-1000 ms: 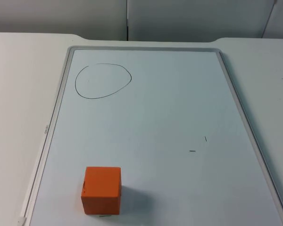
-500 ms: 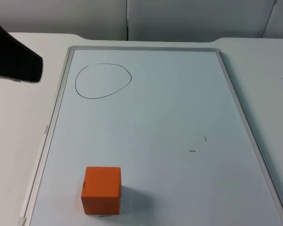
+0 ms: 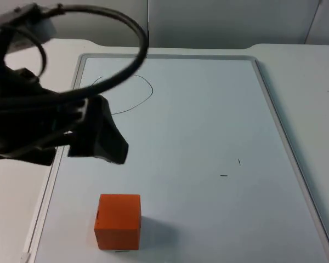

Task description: Pick up one cube with the left hand and another cube with the right hand. First place the cube in the right hand at the target position, then stack the cube in the left hand on top.

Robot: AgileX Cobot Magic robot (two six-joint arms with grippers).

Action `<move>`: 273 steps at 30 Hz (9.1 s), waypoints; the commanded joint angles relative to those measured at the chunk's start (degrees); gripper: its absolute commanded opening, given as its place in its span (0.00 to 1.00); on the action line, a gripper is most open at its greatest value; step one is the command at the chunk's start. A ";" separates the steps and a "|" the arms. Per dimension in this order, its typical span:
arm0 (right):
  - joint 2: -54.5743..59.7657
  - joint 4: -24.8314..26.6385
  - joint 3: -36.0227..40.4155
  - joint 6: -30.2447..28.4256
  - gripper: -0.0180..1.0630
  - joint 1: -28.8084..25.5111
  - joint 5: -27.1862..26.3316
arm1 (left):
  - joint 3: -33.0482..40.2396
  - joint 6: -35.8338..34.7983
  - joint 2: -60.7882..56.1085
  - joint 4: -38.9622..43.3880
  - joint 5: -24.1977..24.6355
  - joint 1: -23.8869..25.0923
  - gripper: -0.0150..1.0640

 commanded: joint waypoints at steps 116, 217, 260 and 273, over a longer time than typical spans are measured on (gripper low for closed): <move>18.44 1.87 0.11 -3.94 0.01 0.27 -5.59 | -10.67 -31.78 -42.86 49.61 23.92 -11.83 0.01; 106.11 -4.00 -81.07 -0.88 0.01 3.15 3.75 | -10.67 -33.48 -42.86 45.68 22.77 -11.83 0.01; 70.36 7.11 -81.30 -13.64 0.77 3.15 16.03 | -10.67 -33.12 -39.83 45.91 16.18 -11.83 0.01; 47.45 8.88 -81.18 -16.43 0.75 3.15 25.56 | -15.12 -25.26 -15.00 45.81 3.12 -11.04 0.01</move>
